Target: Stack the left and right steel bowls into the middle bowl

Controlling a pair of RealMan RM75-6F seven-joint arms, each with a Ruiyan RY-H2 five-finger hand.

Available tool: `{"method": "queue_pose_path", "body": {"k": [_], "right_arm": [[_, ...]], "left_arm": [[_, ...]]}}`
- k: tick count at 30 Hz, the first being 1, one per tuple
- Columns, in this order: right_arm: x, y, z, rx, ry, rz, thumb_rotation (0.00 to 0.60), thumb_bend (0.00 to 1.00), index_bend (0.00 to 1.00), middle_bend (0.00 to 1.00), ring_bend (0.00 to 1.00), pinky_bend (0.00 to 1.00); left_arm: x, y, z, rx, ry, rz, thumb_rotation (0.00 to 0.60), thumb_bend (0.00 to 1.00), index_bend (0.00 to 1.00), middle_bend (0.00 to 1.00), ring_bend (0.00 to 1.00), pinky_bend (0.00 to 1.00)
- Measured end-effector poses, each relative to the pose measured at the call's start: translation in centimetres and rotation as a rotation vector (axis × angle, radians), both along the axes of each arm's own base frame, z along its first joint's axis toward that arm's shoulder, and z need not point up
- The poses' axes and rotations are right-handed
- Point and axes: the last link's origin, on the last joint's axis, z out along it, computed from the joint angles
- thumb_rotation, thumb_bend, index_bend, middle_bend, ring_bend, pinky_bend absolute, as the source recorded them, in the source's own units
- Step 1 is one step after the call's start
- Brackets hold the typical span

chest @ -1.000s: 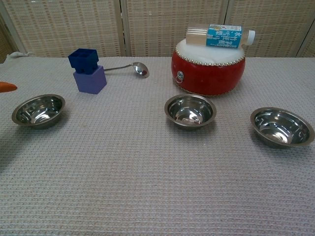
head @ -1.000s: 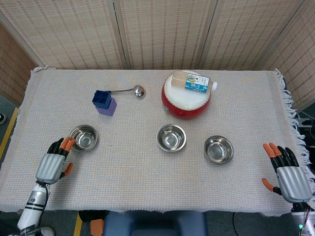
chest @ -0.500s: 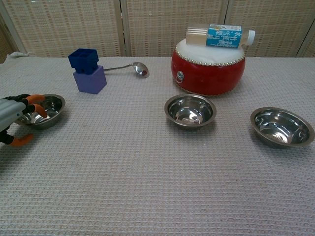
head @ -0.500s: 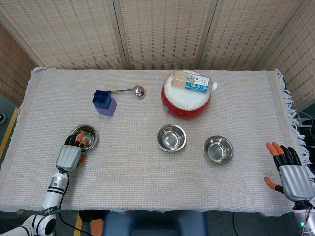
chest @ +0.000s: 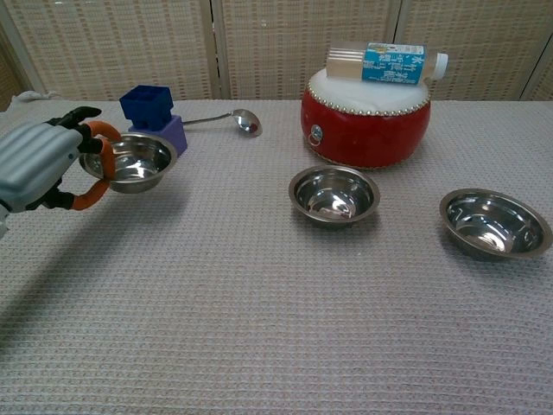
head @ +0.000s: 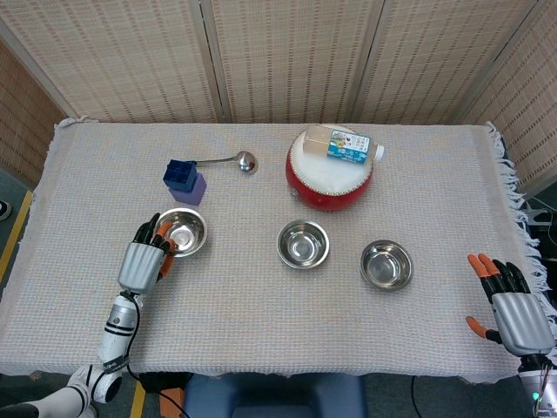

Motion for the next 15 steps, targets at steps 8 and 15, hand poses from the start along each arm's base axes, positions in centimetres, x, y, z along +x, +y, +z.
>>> {"method": "queue_pose_path", "body": {"k": [8,15], "right_arm": [[0.0,0.2,0.7,-0.005,-0.024,-0.001,0.6,0.11,0.0,0.0,0.0,0.0],[-0.1,0.3,1.1,-0.01,-0.036,-0.003,0.6,0.11,0.0,0.0,0.0,0.0]], "left_arm": [[6.9,1.3,-2.0,-0.034,-0.097,-0.137,0.6,0.69,0.77,0.22,0.05,0.21],[11.8,1.4,-4.4,-0.094,-0.144,-0.202,0.6,0.69,0.77,0.23,0.07,0.22]]}}
